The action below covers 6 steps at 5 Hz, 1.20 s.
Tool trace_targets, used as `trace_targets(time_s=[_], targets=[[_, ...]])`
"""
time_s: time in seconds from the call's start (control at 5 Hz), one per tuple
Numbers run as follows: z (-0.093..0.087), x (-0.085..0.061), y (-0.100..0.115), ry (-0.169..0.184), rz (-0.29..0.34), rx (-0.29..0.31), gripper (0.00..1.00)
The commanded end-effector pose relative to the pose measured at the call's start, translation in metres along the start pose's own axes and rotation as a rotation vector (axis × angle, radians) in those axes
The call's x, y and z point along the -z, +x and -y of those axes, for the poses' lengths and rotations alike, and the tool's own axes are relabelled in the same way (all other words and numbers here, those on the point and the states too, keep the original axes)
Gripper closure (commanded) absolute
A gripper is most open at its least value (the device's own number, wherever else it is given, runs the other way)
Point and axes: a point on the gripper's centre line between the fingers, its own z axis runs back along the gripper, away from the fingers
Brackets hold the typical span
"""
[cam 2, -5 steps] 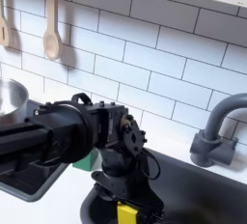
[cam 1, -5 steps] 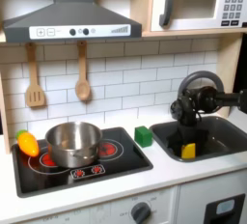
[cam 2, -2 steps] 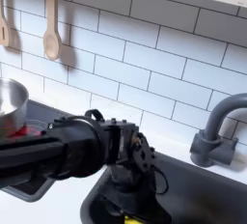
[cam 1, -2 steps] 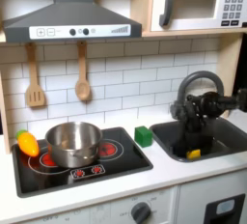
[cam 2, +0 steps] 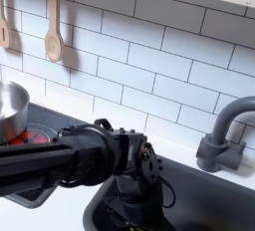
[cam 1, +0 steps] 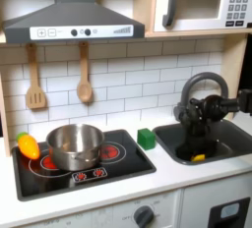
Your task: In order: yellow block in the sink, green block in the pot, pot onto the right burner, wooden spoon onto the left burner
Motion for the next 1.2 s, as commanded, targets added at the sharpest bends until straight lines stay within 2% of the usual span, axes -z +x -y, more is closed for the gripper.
trace_targets(time_s=[0.0, 0.2, 0.4, 0.6, 1.0], targets=[[0.0004, 0.0129, -0.0002, -0.016, -0.028, 0.012, 1.00], [0.0006, 0.0111, 0.0003, -0.016, -0.027, 0.015, 1.00], [0.0039, 0.0104, -0.0018, -0.025, -0.025, 0.016, 0.00], [0.0008, 0.0090, 0.0036, -0.026, -0.018, 0.024, 0.00], [0.0047, 0.0035, -0.0006, -0.027, -0.013, 0.043, 0.00]])
